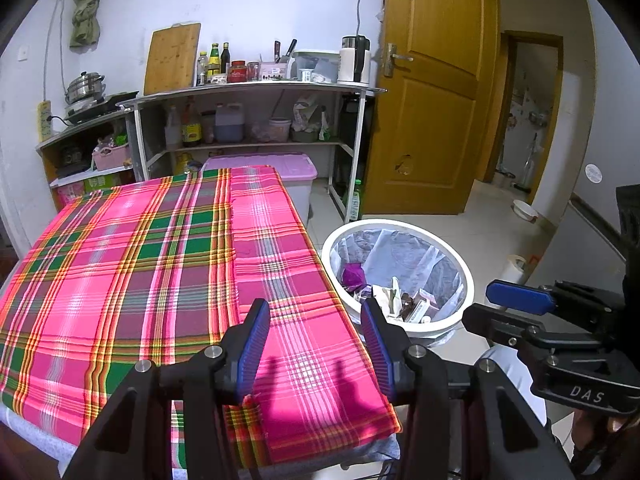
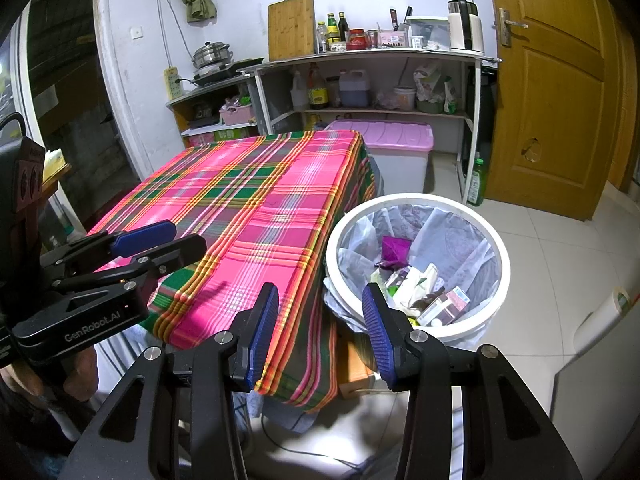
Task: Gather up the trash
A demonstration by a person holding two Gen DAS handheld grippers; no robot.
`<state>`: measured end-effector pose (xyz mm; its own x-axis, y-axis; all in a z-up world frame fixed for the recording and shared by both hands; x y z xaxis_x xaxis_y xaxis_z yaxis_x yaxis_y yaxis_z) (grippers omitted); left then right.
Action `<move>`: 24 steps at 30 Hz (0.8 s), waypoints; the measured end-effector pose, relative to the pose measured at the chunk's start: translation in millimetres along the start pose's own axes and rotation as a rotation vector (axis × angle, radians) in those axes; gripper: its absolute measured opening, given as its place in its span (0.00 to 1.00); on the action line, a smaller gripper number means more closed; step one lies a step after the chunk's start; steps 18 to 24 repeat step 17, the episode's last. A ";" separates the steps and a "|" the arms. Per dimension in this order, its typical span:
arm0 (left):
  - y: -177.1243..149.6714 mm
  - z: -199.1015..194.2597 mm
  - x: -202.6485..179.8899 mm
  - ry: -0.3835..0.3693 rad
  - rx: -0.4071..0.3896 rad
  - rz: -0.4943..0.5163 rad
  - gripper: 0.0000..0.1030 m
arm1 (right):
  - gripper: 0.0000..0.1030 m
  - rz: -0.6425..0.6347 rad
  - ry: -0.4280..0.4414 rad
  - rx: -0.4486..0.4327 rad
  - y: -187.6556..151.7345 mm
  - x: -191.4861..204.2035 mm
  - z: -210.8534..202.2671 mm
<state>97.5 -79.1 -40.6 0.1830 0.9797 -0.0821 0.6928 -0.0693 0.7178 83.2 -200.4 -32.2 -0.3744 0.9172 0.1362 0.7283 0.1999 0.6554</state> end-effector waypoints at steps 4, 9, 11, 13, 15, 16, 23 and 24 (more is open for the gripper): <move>0.4 1.2 -0.5 0.009 0.003 -0.003 0.46 | 0.44 0.000 0.000 0.000 0.9 -0.6 -0.3; 0.6 2.8 -1.3 0.015 0.009 -0.008 0.46 | 0.44 0.000 0.000 0.000 0.9 -0.7 -0.4; 0.8 2.8 -1.2 0.013 0.008 -0.007 0.46 | 0.44 0.000 0.000 0.000 0.3 -0.4 -0.1; 0.6 3.1 -0.5 0.014 0.009 -0.007 0.46 | 0.44 0.000 0.000 0.000 1.1 -1.0 -0.5; 0.9 3.3 -1.7 0.013 0.008 -0.007 0.46 | 0.44 -0.001 0.000 0.001 1.1 -1.1 -0.4; 0.8 3.3 -1.6 0.015 0.007 -0.006 0.46 | 0.44 0.000 0.000 0.001 1.1 -1.1 -0.5; 1.1 3.5 -1.8 0.016 0.008 -0.007 0.46 | 0.44 0.000 0.000 0.001 1.1 -1.1 -0.5; 1.1 3.5 -1.8 0.016 0.008 -0.007 0.46 | 0.44 0.000 0.000 0.001 1.1 -1.1 -0.5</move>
Point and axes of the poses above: each gripper's, at about its wrist camera, not at the fingertips, and z roughly the way its jaws point, x to its left, y to its top, the point moved 10 cm from there along z, roughly the way its jaws point, and after that the axes turned 8 degrees about x, right-handed, at the moved point
